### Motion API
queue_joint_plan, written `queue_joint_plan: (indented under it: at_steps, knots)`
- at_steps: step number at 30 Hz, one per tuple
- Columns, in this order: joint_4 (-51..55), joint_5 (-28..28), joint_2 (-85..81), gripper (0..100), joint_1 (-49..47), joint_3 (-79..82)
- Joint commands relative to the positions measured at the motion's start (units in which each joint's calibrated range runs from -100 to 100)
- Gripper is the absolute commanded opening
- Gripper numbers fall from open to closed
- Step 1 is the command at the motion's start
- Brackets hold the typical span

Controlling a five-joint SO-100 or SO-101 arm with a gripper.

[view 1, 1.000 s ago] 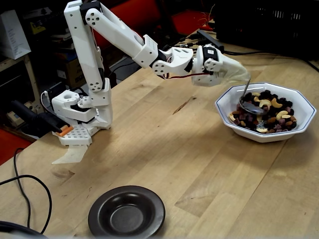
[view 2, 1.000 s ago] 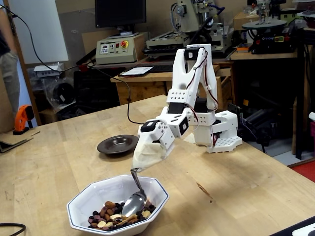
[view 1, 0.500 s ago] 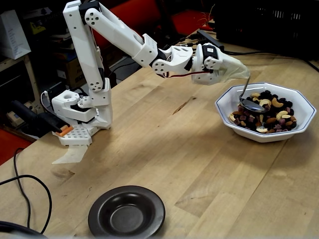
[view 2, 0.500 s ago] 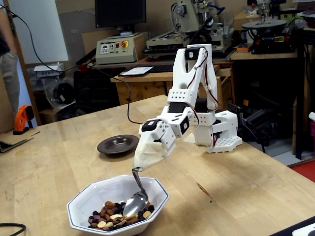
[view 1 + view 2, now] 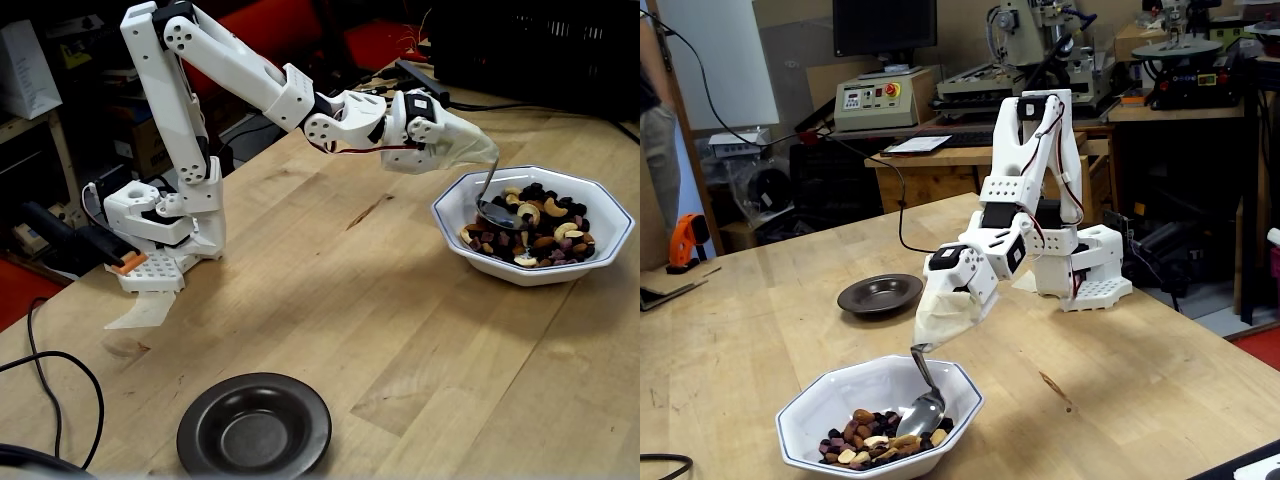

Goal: Use spoon to transfer food from the white bowl to brown plate

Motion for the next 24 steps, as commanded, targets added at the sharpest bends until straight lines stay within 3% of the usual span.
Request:
queue_joint_plan:
  at_steps: [1,11,24]
  knots:
    - [0.2,-0.2,-2.5,4,-0.8,-1.9]
    - [0.1,-0.2,-2.3,4,0.1,-3.5]
    - [0.1,-0.2,13.4,4,0.0,-20.9]
